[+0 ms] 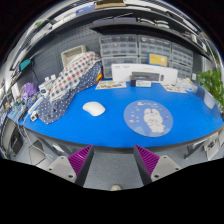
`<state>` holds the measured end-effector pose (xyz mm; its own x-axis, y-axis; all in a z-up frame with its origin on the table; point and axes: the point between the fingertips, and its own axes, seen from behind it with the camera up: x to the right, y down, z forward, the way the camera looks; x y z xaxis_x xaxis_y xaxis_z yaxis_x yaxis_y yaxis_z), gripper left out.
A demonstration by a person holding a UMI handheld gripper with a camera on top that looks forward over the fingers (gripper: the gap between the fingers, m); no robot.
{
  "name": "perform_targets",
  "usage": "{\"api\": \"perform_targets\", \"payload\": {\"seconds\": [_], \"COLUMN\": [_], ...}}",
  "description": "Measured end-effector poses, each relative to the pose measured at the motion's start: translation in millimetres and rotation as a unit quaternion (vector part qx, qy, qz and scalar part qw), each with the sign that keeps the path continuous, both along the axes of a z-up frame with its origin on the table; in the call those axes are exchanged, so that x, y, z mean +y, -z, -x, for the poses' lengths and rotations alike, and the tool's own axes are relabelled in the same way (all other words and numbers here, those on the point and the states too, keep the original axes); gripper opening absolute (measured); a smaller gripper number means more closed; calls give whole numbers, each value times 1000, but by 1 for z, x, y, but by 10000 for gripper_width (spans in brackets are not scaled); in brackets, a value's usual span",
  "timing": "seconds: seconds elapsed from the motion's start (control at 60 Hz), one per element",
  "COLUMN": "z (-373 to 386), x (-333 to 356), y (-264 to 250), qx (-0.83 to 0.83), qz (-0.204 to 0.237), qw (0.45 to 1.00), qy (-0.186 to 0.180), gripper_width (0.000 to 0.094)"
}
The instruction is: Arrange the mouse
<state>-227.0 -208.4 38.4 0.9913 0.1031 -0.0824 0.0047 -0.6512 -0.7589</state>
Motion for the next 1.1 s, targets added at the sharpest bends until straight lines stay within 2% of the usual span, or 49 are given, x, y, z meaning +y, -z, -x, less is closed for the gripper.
{"api": "perform_targets", "payload": {"seconds": [0.25,0.483,0.867,1.0,1.1], "z": [77,99,92,74,68], "x": [81,156,237,263,274], "y": [33,44,52,53,54], "qx": [-9,-17,-43,-61,-57], "qz": [26,35,57,67,73], "qw": [999,999,996,993,992], "qy": [-18,8,48,71,83], "gripper_width": [821,814,833,822,778]}}
